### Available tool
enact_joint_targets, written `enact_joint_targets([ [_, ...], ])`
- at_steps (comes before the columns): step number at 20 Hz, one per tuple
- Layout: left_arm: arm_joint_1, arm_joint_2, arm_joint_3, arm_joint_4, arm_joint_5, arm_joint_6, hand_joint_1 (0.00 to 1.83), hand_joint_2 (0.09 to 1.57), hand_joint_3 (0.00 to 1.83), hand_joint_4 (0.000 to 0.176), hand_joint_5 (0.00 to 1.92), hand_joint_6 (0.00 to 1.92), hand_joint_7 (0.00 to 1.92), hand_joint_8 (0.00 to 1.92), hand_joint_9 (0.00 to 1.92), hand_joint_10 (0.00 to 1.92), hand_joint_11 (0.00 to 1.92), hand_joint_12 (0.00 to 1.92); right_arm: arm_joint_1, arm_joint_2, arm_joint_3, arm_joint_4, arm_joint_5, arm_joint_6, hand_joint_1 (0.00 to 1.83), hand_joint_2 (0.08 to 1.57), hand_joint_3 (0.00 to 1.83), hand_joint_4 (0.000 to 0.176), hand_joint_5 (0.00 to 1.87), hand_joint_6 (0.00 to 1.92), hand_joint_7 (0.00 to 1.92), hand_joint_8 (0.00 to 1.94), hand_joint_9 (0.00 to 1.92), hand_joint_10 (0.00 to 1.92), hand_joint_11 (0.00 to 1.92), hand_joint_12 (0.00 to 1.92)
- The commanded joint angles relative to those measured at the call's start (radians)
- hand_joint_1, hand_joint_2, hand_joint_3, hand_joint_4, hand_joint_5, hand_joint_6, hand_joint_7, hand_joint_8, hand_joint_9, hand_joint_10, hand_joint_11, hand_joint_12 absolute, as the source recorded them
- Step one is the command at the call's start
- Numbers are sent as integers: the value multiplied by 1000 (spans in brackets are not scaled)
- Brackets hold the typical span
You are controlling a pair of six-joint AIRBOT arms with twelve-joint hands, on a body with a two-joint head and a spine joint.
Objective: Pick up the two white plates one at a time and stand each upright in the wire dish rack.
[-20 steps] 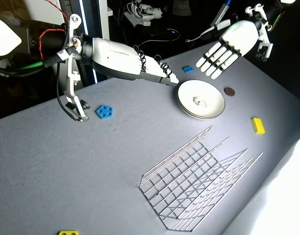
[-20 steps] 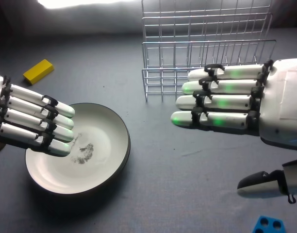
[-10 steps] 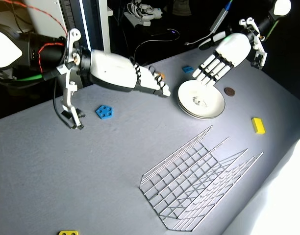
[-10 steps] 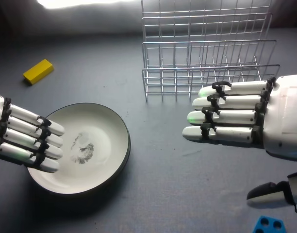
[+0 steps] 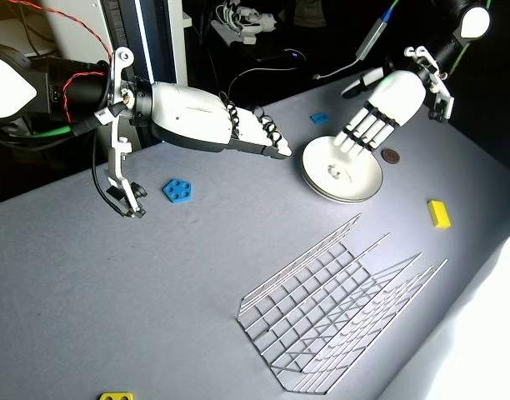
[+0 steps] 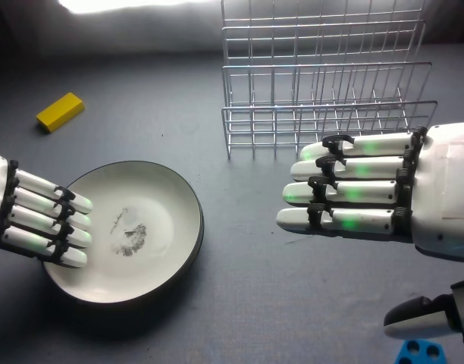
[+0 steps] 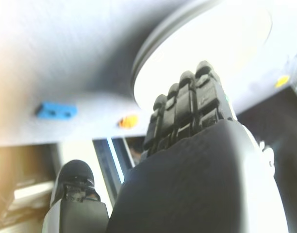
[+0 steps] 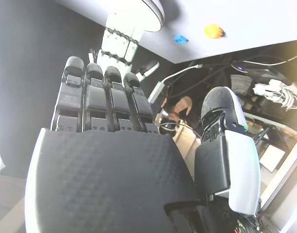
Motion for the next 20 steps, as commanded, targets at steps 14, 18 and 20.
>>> enact_joint_targets([
  [14, 10, -38, 83, -29, -19, 10, 0, 1036, 0, 0, 0, 0, 0, 0, 0, 0, 0, 0, -1, -42, -2, 277, 112, -343, 153, 1173, 1, 0, 7, 3, 0, 0, 0, 0, 0, 62],
  [18, 20, -41, 75, -26, -19, 13, 0, 1036, 0, 0, 1, 0, 0, 0, 0, 0, 0, 0, -22, -68, 0, 309, 194, -410, 101, 1185, 3, 0, 0, 0, 0, 0, 0, 0, 6, 3],
  [20, 31, -44, 75, -26, -17, 16, 0, 1038, 0, 0, 0, 0, 0, 0, 0, 0, 0, 0, -23, -71, 0, 309, 215, -420, 119, 1180, 0, 0, 1, 0, 0, 0, 0, 0, 17, 8],
])
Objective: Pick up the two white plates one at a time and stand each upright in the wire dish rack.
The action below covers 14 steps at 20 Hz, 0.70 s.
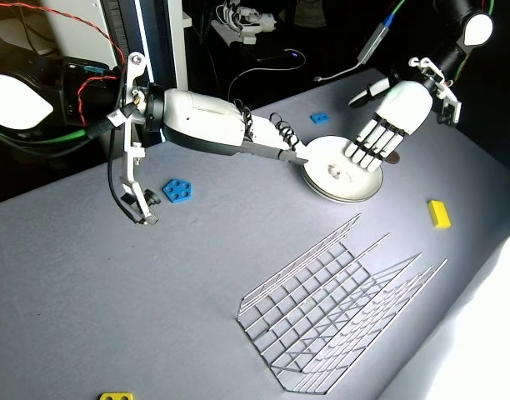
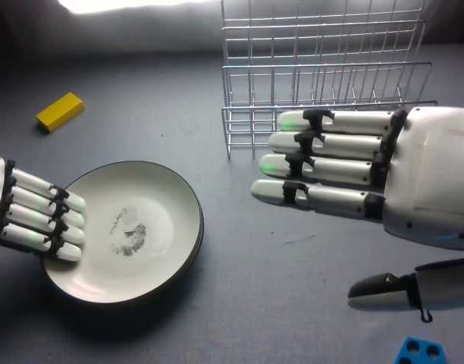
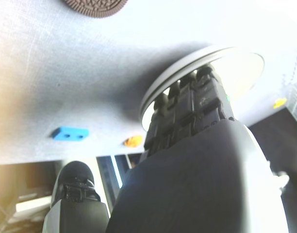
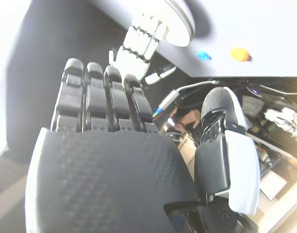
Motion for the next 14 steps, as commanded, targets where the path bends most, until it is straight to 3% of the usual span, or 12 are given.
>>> enact_joint_targets([
  [1, 4, -1, 2, -34, -23, 3, 0, 1035, 0, 0, 0, 0, 0, 0, 0, 0, 0, 0, 10, 4, -2, 25, 142, -11, 118, 1183, 1, 0, 0, 0, 0, 0, 0, 0, 20, 10],
  [5, 16, -6, 2, -32, -11, 17, 0, 1037, 0, 0, 0, 0, 0, 0, 0, 0, 0, 0, 12, -13, 1, 25, 151, -90, 148, 1179, 0, 0, 28, 6, 16, 4, 0, 0, 23, 21],
  [7, 18, -8, -7, -18, 8, 20, 0, 1042, 2, 0, 6, 2, 0, 0, 0, 0, 0, 0, 19, -51, 16, 25, 110, -136, 79, 1190, 5, 0, 0, 0, 0, 0, 0, 0, 6, 19],
  [14, 10, -18, -89, -15, 62, 21, 0, 1050, 5, 0, 0, 0, 0, 0, 0, 0, 0, 0, 98, -129, 60, 26, 8, -130, 64, 1185, 0, 0, 0, 0, 0, 0, 0, 0, 24, 12],
])
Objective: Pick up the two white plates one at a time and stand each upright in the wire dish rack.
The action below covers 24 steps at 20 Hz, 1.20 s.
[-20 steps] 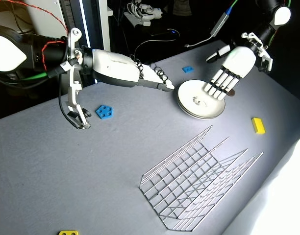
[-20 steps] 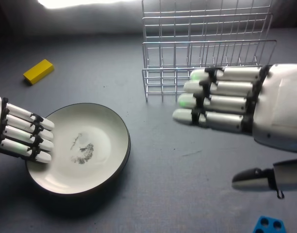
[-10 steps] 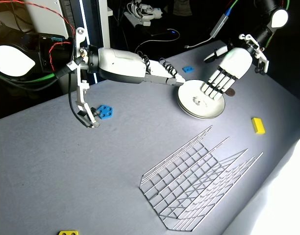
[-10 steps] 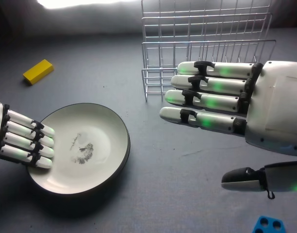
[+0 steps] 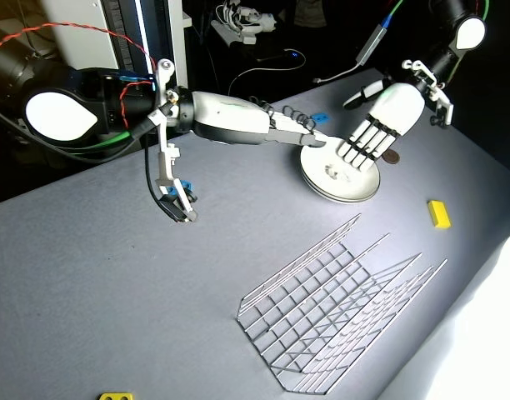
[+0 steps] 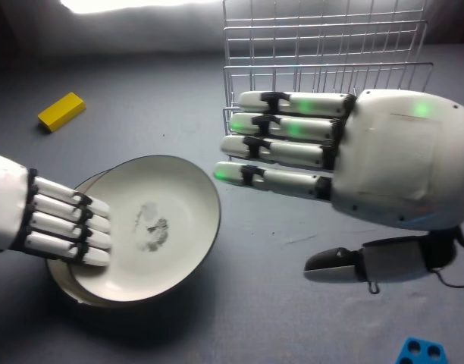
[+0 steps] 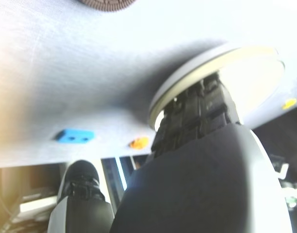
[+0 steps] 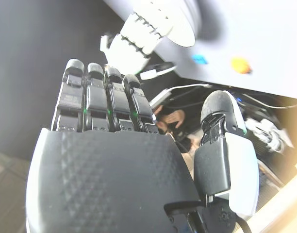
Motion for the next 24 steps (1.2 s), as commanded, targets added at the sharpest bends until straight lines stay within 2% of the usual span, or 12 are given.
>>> enact_joint_targets([
  [1, 0, -17, -13, -7, 1, -1, 0, 1054, 7, 0, 0, 0, 0, 0, 0, 0, 0, 0, 16, -5, 1, 9, 68, 0, 31, 1184, 0, 0, 0, 0, 0, 0, 0, 0, 31, 17],
  [5, -9, -41, -48, -7, 30, -1, 0, 1049, 4, 0, 0, 0, 0, 0, 0, 0, 0, 0, 34, -42, 21, 9, 3, -28, 115, 1184, 0, 0, 0, 0, 0, 0, 0, 0, 6, 13],
  [9, -24, -65, -55, -7, 42, -2, 0, 1051, 4, 0, 0, 0, 0, 0, 0, 0, 0, 0, 40, -67, 31, 9, -40, -72, 600, 1088, 0, 0, 0, 0, 0, 0, 0, 0, 10, 24],
  [10, -29, -67, -57, -7, 43, -3, 0, 1051, 4, 0, 0, 0, 0, 0, 0, 0, 0, 0, 40, -76, 35, 9, -42, -76, 830, 1024, 0, 0, 0, 0, 0, 0, 0, 0, 4, 24],
  [11, -32, -69, -57, -7, 44, -3, 0, 1051, 4, 0, 0, 0, 0, 0, 0, 0, 0, 0, 42, -83, 38, 9, -43, -77, 917, 1003, 0, 0, 0, 0, 0, 0, 0, 0, 0, 77],
  [12, -34, -70, -55, -7, 44, -3, 0, 1052, 4, 0, 0, 0, 0, 0, 0, 0, 0, 0, 45, -92, 41, 9, -44, -80, 953, 1012, 0, 0, 0, 0, 0, 0, 0, 0, 0, 47],
  [13, -34, -71, -53, -7, 44, -3, 0, 1053, 4, 0, 0, 0, 0, 0, 0, 0, 0, 0, 51, -103, 45, 9, -47, -82, 890, 1020, 0, 0, 0, 0, 0, 0, 0, 0, 0, 251],
  [15, -30, -71, -47, -7, 44, -3, 0, 1054, 4, 0, 0, 0, 0, 0, 0, 0, 0, 0, 64, -126, 54, 9, -72, -83, 963, 1032, 0, 0, 0, 0, 0, 0, 0, 0, 0, 443],
  [17, -25, -71, -42, -7, 44, -3, 0, 1050, 2, 0, 0, 0, 0, 0, 0, 0, 0, 0, 67, -152, 71, 9, -75, -84, 1045, 1041, 2, 0, 0, 0, 0, 0, 0, 0, 0, 455],
  [21, -24, -71, -39, -8, 44, -3, 0, 1052, 3, 0, 0, 0, 0, 0, 0, 0, 0, 0, 68, -209, 108, 14, -110, -85, 1023, 1057, 2, 0, 0, 0, 0, 0, 0, 0, 0, 569],
  [24, -25, -73, -35, -8, 44, -3, 0, 1048, 0, 0, 0, 0, 0, 0, 0, 0, 0, 0, 68, -257, 151, 58, -112, -85, 1004, 1071, 2, 0, 0, 0, 0, 0, 0, 0, 0, 501],
])
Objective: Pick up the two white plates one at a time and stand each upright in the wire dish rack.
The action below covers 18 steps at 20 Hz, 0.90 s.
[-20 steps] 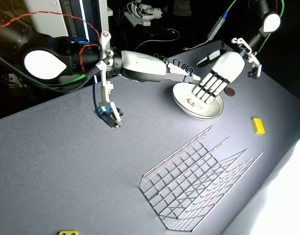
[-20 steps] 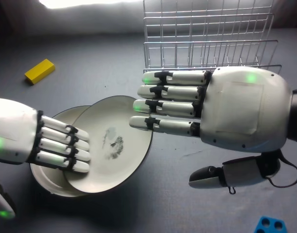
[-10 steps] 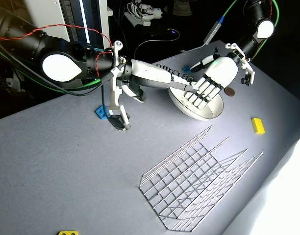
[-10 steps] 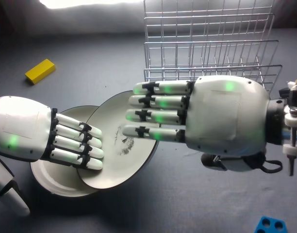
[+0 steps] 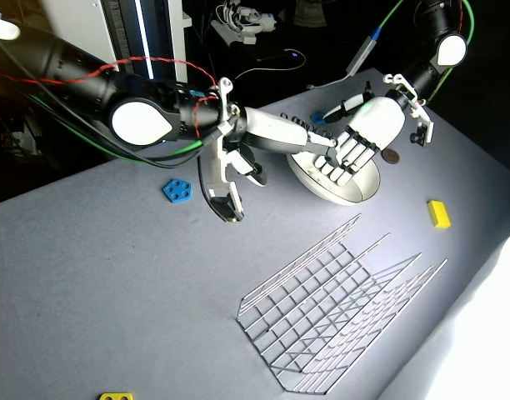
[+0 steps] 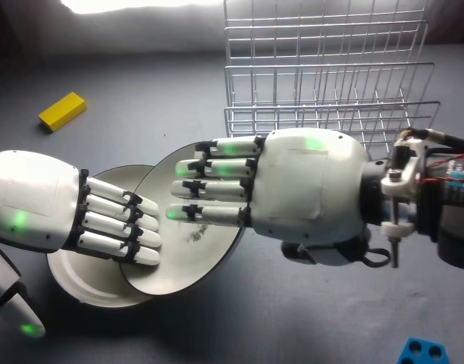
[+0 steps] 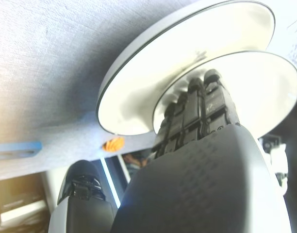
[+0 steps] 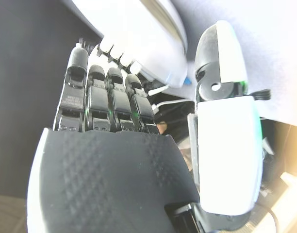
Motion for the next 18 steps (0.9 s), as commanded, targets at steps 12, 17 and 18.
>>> enact_joint_targets([
  [12, 6, -19, 8, 9, -4, 1, 0, 1053, 3, 0, 3, 1, 0, 0, 0, 0, 0, 0, 14, -112, 89, 35, 141, -20, 1064, 1055, 1, 0, 4, 2, 0, 0, 0, 0, 0, 486],
  [17, 2, -24, 20, 9, -5, 1, 0, 1039, 0, 0, 2, 1, 0, 0, 0, 0, 0, 0, 17, -150, 141, 35, 125, -28, 1168, 1004, 0, 0, 167, 31, 144, 23, 149, 45, 0, 911],
  [18, 1, -25, 22, 8, -5, 1, 0, 1042, 0, 0, 0, 0, 0, 0, 0, 0, 0, 0, 21, -156, 148, 35, 123, -32, 1176, 1007, 0, 0, 254, 29, 262, 22, 265, 67, 0, 1062],
])
